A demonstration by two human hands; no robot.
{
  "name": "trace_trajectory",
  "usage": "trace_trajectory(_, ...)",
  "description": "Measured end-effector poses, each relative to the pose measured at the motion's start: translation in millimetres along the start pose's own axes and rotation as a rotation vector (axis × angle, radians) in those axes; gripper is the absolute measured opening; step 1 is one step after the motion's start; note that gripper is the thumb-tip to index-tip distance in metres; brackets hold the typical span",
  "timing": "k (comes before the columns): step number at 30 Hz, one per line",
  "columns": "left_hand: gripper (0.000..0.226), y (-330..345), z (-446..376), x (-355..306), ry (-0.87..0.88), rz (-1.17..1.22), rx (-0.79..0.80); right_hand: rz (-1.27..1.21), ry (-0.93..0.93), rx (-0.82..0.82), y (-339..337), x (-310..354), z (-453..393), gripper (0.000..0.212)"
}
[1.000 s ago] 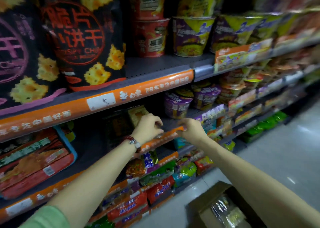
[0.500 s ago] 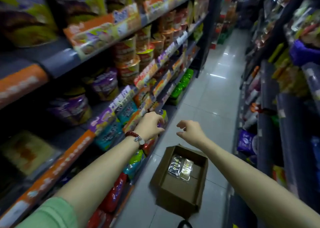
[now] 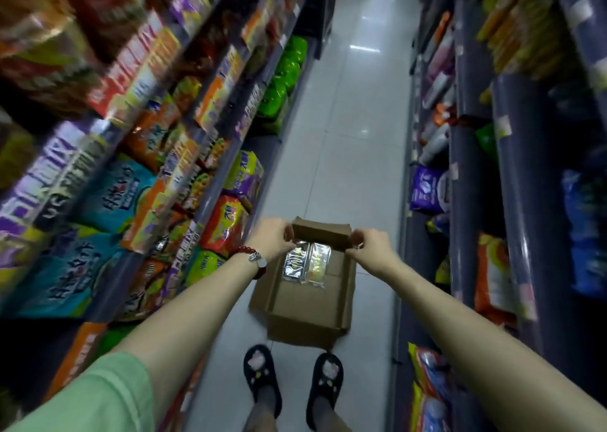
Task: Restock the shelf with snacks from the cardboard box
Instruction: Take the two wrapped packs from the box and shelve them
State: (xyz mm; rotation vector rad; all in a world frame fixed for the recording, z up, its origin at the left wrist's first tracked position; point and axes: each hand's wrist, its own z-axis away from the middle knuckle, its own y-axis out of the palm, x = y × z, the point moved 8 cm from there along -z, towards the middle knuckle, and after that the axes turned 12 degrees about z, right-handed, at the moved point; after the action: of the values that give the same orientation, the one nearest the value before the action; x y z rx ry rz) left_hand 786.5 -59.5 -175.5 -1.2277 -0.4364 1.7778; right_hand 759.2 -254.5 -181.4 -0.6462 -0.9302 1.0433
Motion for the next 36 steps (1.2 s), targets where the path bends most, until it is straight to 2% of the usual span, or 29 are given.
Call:
trace_trajectory(5,0.026,67.9,-56.4,57.4,-0.079,0.080,0.028,-0.078,0.090,0.044,81.0,-37.2,-51.3,0.028)
trace_trajectory(11,0.028,195.7,-133.9,150.2,-0.184,0.147,0.099,-0.144,0.160,0.092,223.8,-86.7,-133.5,0.033)
trace_trajectory(19,0.049,344.8,-237.7,265.2,-0.255,0.158,0.126,-0.147,0.184,0.112,386.0,-160.1,-245.4,0.034)
trace_trajectory(23,0.048,402.7,-287.8,312.8,-0.276,0.165,0.110,-0.170,0.203,0.084,445.7,-191.4,-294.3,0.037)
trace_trajectory(26,0.048,437.5,-318.2,342.2,-0.322,0.183,0.083,-0.191,0.199,0.071,484.6,-204.7,-326.6,0.041)
trace_trajectory(31,0.078,466.7,-347.5,370.0,-0.375,0.221,-0.035,-0.211,0.252,0.010,533.1,-222.4,-367.3,0.052)
trace_trajectory(36,0.087,473.8,-355.7,376.1,-0.438,0.297,-0.161,-0.270,0.341,-0.040,553.8,-234.6,-384.7,0.060)
